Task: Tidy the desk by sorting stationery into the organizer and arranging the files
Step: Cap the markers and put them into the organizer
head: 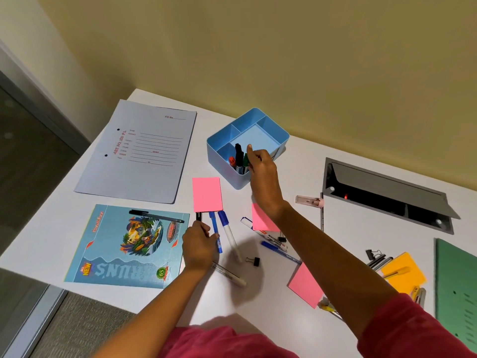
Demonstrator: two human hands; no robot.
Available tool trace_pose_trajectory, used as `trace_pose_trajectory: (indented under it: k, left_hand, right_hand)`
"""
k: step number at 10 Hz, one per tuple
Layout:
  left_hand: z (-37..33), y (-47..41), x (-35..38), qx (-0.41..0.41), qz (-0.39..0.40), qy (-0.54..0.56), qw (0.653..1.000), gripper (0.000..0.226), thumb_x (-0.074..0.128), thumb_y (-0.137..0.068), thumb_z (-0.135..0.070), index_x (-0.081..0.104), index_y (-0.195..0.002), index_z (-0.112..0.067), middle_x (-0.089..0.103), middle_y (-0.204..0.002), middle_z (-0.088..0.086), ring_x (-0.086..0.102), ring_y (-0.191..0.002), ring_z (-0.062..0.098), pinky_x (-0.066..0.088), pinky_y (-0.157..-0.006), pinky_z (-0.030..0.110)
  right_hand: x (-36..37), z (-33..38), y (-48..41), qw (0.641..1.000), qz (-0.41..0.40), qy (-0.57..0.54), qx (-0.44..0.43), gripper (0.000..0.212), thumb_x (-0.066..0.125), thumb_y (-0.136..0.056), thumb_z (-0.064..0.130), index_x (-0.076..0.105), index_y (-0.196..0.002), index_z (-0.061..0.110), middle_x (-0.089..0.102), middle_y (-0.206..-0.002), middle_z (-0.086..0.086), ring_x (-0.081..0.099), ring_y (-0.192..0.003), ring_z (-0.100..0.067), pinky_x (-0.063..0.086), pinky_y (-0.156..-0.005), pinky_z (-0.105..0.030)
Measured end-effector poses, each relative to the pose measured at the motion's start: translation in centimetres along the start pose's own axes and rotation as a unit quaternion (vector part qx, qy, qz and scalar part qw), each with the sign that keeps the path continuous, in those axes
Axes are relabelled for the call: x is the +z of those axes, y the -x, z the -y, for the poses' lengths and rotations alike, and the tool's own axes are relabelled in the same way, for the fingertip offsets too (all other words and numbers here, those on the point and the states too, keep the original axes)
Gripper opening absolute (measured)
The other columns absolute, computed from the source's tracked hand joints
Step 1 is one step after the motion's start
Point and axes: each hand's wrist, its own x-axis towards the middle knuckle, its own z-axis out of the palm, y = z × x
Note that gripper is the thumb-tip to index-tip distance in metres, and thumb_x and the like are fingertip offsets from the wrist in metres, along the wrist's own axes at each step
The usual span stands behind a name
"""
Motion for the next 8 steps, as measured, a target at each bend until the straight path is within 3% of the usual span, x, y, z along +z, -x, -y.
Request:
trace_pose_trajectory:
  k: [1,2,3,4,6,7,8]
  left_hand:
    - [0.0,0.1,0.0,0.008,-0.003,-0.015,1.0,0.02,0.074,-0.078,-0.015,0.058,-0.086,-0.006,0.063,-0.079,0.009,0.058,-0.073,0.025,0.048,-0.066,0.038]
    - [0.0,0.1,0.0,0.008,0.0,-0.014,1.0,0.023,0.076,-0.077,-0.019,0.058,-0.084,-0.007,0.062,-0.078,0.008,0.058,-0.073,0.025,0.048,-0.066,0.038]
    - [0.0,0.1,0.1,0.008,0.001,-0.016,1.0,0.027,0.078,-0.075,-0.023,0.058,-0.082,-0.007,0.062,-0.076,0.007,0.057,-0.072,0.023,0.046,-0.063,0.034]
    - [0.0,0.1,0.2,0.01,0.002,-0.017,1.0,0.028,0.078,-0.074,-0.025,0.058,-0.079,-0.008,0.062,-0.074,0.006,0.057,-0.071,0.024,0.045,-0.062,0.033]
    - [0.4,0.4,0.1,0.038,0.005,0.001,0.999,0.017,0.073,-0.079,-0.018,0.061,-0.08,-0.007,0.063,-0.075,0.004,0.059,-0.072,0.023,0.048,-0.065,0.034]
    - [0.8,0.6,-0.2,0.045,0.008,-0.003,0.999,0.011,0.07,-0.082,-0.017,0.061,-0.082,-0.01,0.065,-0.079,0.003,0.06,-0.074,0.02,0.048,-0.066,0.031]
    - [1.2,0.7,-0.3,0.051,0.009,-0.01,0.999,0.01,0.069,-0.083,-0.017,0.06,-0.083,-0.013,0.066,-0.083,0.002,0.061,-0.076,0.02,0.051,-0.069,0.031]
  right_hand:
    - [0.1,-0.5,0.7,1.0,-0.002,0.025,-0.004,0.036,0.045,-0.097,0.007,0.051,-0.132,0.008,0.053,-0.13,-0.011,0.051,-0.108,0.006,0.046,-0.093,-0.016]
    - [0.6,-1.4,1.4,0.997,-0.019,0.074,-0.003,0.064,0.06,-0.086,-0.003,0.035,-0.144,0.009,0.045,-0.138,-0.013,0.045,-0.129,-0.023,0.044,-0.104,-0.034]
    - [0.4,-2.1,1.9,0.997,-0.039,0.068,-0.02,0.052,0.048,-0.092,-0.004,0.04,-0.141,0.011,0.044,-0.138,-0.011,0.043,-0.127,-0.021,0.039,-0.104,-0.025]
    - [0.4,-1.9,3.5,0.994,-0.087,0.065,-0.018,0.041,0.038,-0.092,-0.002,0.051,-0.129,0.012,0.05,-0.124,-0.009,0.045,-0.103,-0.011,0.033,-0.085,-0.004]
    - [3.2,-2.5,9.4,0.993,-0.117,0.023,-0.024,0.012,0.052,-0.088,-0.004,0.062,-0.096,-0.003,0.062,-0.089,-0.013,0.054,-0.078,-0.008,0.043,-0.072,-0.006]
    - [5.1,-3.2,12.0,0.997,-0.014,0.075,-0.03,0.012,0.075,-0.072,-0.003,0.066,-0.081,-0.004,0.067,-0.079,-0.015,0.065,-0.07,-0.024,0.055,-0.062,-0.022]
    - [6.1,-3.2,13.9,0.993,0.056,0.092,0.052,0.018,0.07,-0.084,0.013,0.065,-0.095,0.0,0.067,-0.094,-0.011,0.065,-0.085,-0.023,0.046,-0.069,-0.017]
